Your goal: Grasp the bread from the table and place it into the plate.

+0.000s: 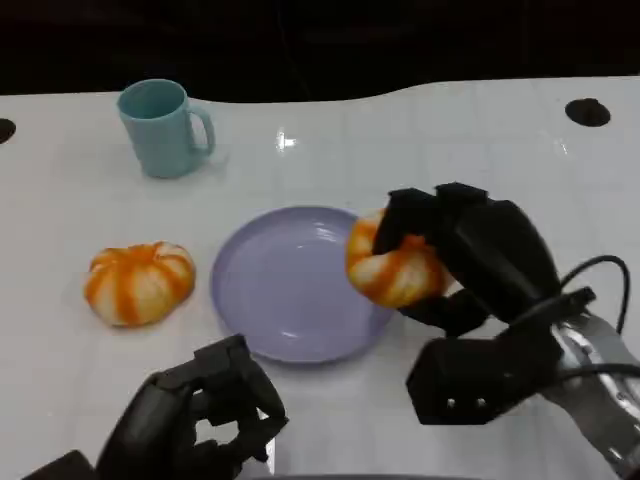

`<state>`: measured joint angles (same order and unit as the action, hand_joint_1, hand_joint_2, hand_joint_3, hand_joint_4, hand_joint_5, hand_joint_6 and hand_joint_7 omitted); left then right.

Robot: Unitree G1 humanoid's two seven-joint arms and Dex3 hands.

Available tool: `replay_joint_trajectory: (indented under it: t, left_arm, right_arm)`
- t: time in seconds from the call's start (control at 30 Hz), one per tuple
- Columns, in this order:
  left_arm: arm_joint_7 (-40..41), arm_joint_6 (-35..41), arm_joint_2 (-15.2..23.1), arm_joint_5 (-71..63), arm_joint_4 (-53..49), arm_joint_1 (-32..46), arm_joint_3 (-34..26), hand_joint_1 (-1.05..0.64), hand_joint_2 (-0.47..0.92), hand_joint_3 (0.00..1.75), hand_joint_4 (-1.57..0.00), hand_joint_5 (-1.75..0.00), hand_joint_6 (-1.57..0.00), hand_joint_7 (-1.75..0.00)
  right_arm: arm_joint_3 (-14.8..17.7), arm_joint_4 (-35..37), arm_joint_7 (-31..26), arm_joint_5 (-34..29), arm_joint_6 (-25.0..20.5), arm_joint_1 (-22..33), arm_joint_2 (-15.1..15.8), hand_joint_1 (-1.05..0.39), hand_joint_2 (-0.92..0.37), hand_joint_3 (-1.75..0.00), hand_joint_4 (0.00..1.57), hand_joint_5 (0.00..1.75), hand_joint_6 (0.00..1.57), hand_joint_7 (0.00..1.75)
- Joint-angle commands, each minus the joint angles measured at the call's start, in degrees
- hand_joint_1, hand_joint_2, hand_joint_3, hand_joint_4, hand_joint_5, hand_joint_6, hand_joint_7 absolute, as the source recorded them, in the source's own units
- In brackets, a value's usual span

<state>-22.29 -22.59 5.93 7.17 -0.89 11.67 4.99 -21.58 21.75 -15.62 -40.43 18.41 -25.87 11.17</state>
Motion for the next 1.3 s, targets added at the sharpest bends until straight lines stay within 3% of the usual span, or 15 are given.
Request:
replay_joint_trajectory:
  t: [0.03, 0.17, 0.4, 0.5, 0.53, 0.6, 0.63, 0.7, 0.77, 0.83, 0.93, 1.13, 1.3]
  left_arm:
    - [0.8, 0.1, 0.2, -0.6, 0.3, -0.1, -0.1, -0.50, 0.92, 0.32, -0.69, -1.75, -0.60, -1.57]
    - [0.9, 0.1, 0.0, -0.8, 0.4, 0.0, 0.1, -0.50, 0.92, 0.32, -0.68, -1.75, -0.60, -1.57]
    - [1.2, 0.1, -0.2, -1.4, 0.7, 0.3, 0.3, -0.50, 0.92, 0.32, -0.68, -1.75, -0.59, -1.58]
    - [1.3, 0.3, -0.1, -1.6, 1.3, 0.5, 0.3, -0.50, 0.92, 0.32, -0.68, -1.75, -0.59, -1.58]
    - [1.3, 0.2, -0.1, -1.6, 1.3, 0.5, 0.3, -0.50, 0.92, 0.32, -0.68, -1.75, -0.59, -1.58]
    - [1.2, 0.1, -0.2, -1.4, 1.3, 0.5, 0.3, -0.50, 0.92, 0.32, -0.68, -1.75, -0.59, -1.58]
    - [1.2, 0.1, -0.2, -1.5, 1.2, 0.6, 0.3, -0.50, 0.92, 0.32, -0.68, -1.75, -0.59, -1.58]
    - [1.3, 0.0, -0.1, -1.6, 1.4, 0.6, 0.3, -0.50, 0.92, 0.32, -0.68, -1.75, -0.59, -1.57]
    - [1.3, 0.1, -0.1, -1.6, 1.5, 0.7, 0.3, -0.51, 0.92, 0.32, -0.67, -1.75, -0.59, -1.57]
    - [1.2, 0.1, -0.1, -1.6, 1.5, 0.7, 0.4, -0.51, 0.92, 0.32, -0.67, -1.75, -0.59, -1.57]
    - [1.2, 0.1, -0.2, -1.5, 1.5, 0.6, 0.5, -0.52, 0.92, 0.32, -0.67, -1.75, -0.59, -1.56]
    - [1.4, -0.3, -0.3, -1.9, 1.1, 0.4, 0.5, -0.54, 0.92, 0.32, -0.68, -1.75, -0.59, -1.56]
    - [1.4, -0.3, -0.5, -1.9, 1.1, 0.4, 0.5, -0.52, 0.92, 0.32, -0.68, -1.75, -0.60, -1.55]
  right_arm:
    - [-1.1, 5.5, 1.1, 2.3, 0.7, -4.8, -3.9, -0.15, -0.33, -1.28, 0.96, 1.75, 0.72, 1.75]
    - [-1.9, 12.0, 1.3, 3.6, 1.3, -8.6, -7.8, -0.12, -0.30, -1.29, 0.96, 1.75, 0.73, 1.75]
    - [-3.1, 24.2, -2.3, 3.3, 4.0, -14.4, -11.3, -0.12, -0.25, -1.40, 0.95, 1.75, 0.75, 1.74]
    - [-3.0, 26.7, -0.5, 3.7, 1.1, -15.9, -12.6, -0.16, -0.33, -1.28, 0.81, 1.75, 0.82, 1.22]
    - [-3.2, 27.0, 0.6, 3.7, 0.1, -16.3, -12.7, -0.18, -0.40, -1.10, 0.76, 1.57, 0.84, 0.93]
    - [-4.4, 26.6, 3.6, 2.5, -2.3, -17.0, -12.1, -0.24, -0.54, -0.79, 0.68, 1.25, 0.83, 0.53]
    - [-5.1, 26.3, 4.9, 2.0, -3.1, -17.2, -11.7, -0.30, -0.63, -0.61, 0.57, 0.95, 0.76, 0.32]
    - [-5.9, 25.3, 7.9, 1.9, -4.3, -17.3, -11.1, -0.35, -0.72, -0.45, 0.50, 0.69, 0.70, 0.16]
    - [-6.0, 23.4, 13.9, 3.2, -6.1, -17.1, -10.5, -0.51, -0.88, -0.33, 0.28, 0.51, 0.49, 0.04]
    - [-6.1, 21.0, 18.5, 3.8, -7.9, -16.6, -9.8, -0.63, -0.91, -0.37, 0.12, 0.42, 0.33, 0.01]
    - [-6.3, 17.5, 23.2, 4.1, -9.8, -15.7, -8.7, -0.74, -0.92, -0.41, 0.02, 0.34, 0.22, 0.00]
    - [-6.4, 12.0, 30.6, 5.8, -10.6, -14.0, -5.6, -0.85, -0.92, -0.46, 0.00, 0.16, 0.14, 0.00]
    - [-4.9, 3.9, 34.7, 7.7, -11.4, -10.6, -2.2, -0.84, -0.92, -0.44, 0.03, 0.17, 0.13, 0.00]
